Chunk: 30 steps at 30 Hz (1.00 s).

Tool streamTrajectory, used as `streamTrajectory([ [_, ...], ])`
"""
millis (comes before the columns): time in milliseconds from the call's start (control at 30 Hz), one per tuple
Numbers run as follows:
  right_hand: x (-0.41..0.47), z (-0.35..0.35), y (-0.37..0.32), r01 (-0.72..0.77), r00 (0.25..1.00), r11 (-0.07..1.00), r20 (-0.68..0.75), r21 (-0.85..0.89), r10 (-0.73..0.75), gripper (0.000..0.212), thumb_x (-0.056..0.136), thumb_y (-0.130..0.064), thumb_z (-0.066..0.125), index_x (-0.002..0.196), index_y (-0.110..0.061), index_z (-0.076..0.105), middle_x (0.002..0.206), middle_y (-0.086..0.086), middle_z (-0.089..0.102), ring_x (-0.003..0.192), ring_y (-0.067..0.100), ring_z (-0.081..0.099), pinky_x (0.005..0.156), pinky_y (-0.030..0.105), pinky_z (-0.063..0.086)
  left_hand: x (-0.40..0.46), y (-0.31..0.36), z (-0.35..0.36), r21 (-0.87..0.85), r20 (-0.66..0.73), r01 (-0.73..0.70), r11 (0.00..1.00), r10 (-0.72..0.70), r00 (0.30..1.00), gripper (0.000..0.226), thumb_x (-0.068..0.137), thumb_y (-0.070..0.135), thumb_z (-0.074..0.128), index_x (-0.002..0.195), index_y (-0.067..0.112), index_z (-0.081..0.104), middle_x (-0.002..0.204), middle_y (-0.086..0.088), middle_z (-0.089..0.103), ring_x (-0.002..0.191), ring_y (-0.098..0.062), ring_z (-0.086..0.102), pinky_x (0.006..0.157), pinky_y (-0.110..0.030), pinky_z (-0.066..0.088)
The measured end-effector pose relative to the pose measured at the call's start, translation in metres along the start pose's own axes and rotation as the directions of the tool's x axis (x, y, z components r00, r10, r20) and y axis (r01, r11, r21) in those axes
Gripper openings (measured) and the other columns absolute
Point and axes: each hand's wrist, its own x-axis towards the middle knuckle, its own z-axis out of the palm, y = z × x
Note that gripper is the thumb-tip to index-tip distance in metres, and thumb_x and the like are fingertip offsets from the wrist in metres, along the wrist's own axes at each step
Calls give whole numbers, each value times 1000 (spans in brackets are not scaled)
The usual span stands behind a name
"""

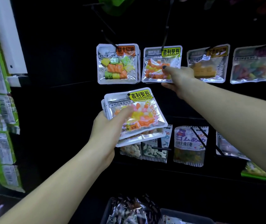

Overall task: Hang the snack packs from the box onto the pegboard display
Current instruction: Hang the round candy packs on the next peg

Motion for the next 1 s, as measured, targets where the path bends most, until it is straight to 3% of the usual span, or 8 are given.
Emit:
streamTrajectory([
  [200,17,7,5,-42,997,999,-66,-34,40,48,94,-18,76,132,1,54,83,-6,52,58,15,58,83,35,64,2,1,4,-39,58,6,999,-4,998,24,89,37,79,110,25,76,96,15,80,98,-10,75,93,-36,56],
  [367,17,0,11,-140,990,988,-27,-72,138,58,90,-37,78,134,-12,51,139,10,56,69,19,75,79,36,65,-3,6,4,-42,43,15,999,-14,999,39,81,45,84,114,27,74,106,11,79,107,-15,74,102,-45,55],
  [467,0,-15,15,-191,981,975,7,-116,193,72,89,-47,76,144,-13,45,132,18,56,87,24,73,71,33,65,-8,12,4,-56,38,4,998,-2,999,34,83,44,82,111,26,73,99,16,78,105,-8,72,92,-35,54],
  [633,-58,-38,11,-254,922,927,220,-276,318,84,88,-66,65,147,-10,43,124,19,62,99,29,70,68,34,60,-25,25,4,-64,41,-12,998,14,999,38,86,43,81,114,19,71,94,19,77,91,2,71,65,-20,47],
  [733,-92,-51,1,-189,821,910,449,-368,352,74,86,-72,63,114,-4,62,97,12,74,87,25,72,82,37,57,-37,30,1,-64,60,18,998,-14,998,17,88,38,80,96,25,71,71,23,74,78,4,72,60,-21,53],
  [800,-109,-55,-7,-87,760,889,547,-450,351,60,83,-69,69,97,-11,67,81,13,67,75,26,62,81,36,52,-43,34,-2,-71,41,46,996,-44,998,21,86,39,82,98,25,73,88,13,77,96,-12,74,63,-30,60],
  [867,-120,-57,-13,-46,716,878,598,-476,361,52,76,-57,84,98,-13,67,95,20,57,82,31,50,79,36,49,-49,38,-4,-67,30,64,996,-62,998,28,84,40,84,103,23,74,102,7,77,105,-18,72,60,-33,61],
  [1000,-131,-63,-19,-38,702,912,638,-409,316,27,87,-20,81,82,-16,55,93,7,73,63,15,58,67,30,50,-61,43,-7,-37,50,53,998,-51,997,19,84,37,84,97,26,77,89,11,81,97,-15,77,80,-42,65],
])
